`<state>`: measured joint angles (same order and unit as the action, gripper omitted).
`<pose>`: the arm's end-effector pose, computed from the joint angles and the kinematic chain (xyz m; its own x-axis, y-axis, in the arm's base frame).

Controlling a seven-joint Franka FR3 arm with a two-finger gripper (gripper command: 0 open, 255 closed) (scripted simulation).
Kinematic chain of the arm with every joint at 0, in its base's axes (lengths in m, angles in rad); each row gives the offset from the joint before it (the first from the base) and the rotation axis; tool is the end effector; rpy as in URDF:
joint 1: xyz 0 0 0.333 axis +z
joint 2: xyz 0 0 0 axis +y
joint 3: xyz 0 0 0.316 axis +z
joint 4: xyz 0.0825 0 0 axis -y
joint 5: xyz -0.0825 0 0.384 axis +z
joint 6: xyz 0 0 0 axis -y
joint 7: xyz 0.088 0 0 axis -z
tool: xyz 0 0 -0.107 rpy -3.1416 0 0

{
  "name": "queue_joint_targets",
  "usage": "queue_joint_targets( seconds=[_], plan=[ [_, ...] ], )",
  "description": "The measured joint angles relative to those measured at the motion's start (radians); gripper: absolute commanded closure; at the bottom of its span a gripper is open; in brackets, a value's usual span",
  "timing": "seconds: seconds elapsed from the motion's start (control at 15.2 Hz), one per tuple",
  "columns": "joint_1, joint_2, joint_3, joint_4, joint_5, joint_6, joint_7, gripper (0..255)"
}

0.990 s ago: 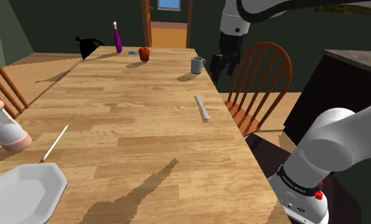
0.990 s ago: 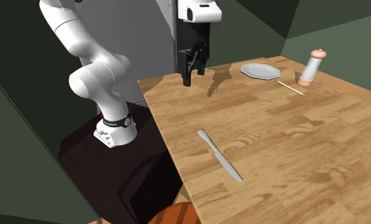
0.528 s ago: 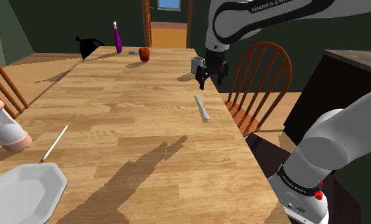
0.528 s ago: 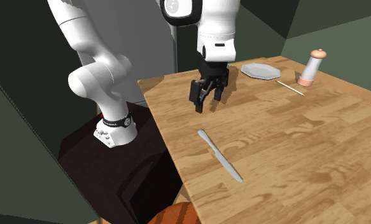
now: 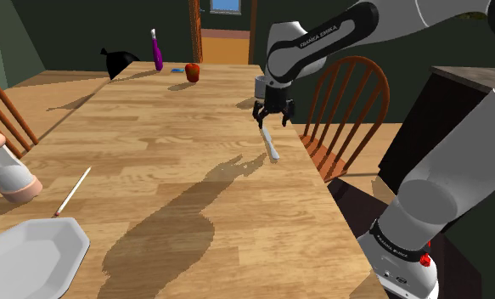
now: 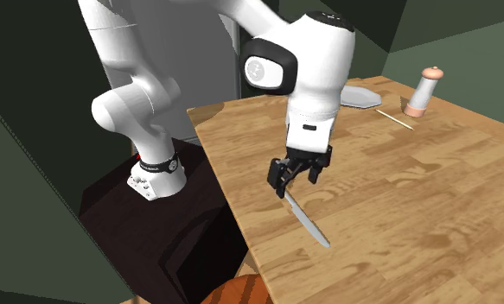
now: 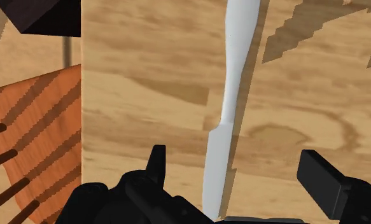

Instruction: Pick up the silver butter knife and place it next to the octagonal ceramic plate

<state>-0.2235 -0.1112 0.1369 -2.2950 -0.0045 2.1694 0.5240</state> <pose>0.4932 -0.0425 0.3940 0.8202 -0.5721 -0.0040 -0.5718 -0.8200 0.0240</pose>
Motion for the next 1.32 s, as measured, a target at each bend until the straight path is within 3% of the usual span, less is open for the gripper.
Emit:
queue_joint_targets(
  seconds=[0.59, 0.99, 1.06, 1.32],
  plan=[
    [-0.008, 0.102, -0.002, -0.025, -0.015, 0.122, 0.052, 0],
    [-0.008, 0.109, -0.002, -0.025, -0.017, 0.130, 0.054, 0],
    [-0.008, 0.109, -0.002, -0.025, -0.017, 0.130, 0.054, 255],
    [-0.008, 0.109, -0.002, -0.025, -0.017, 0.130, 0.054, 255]
  ],
)
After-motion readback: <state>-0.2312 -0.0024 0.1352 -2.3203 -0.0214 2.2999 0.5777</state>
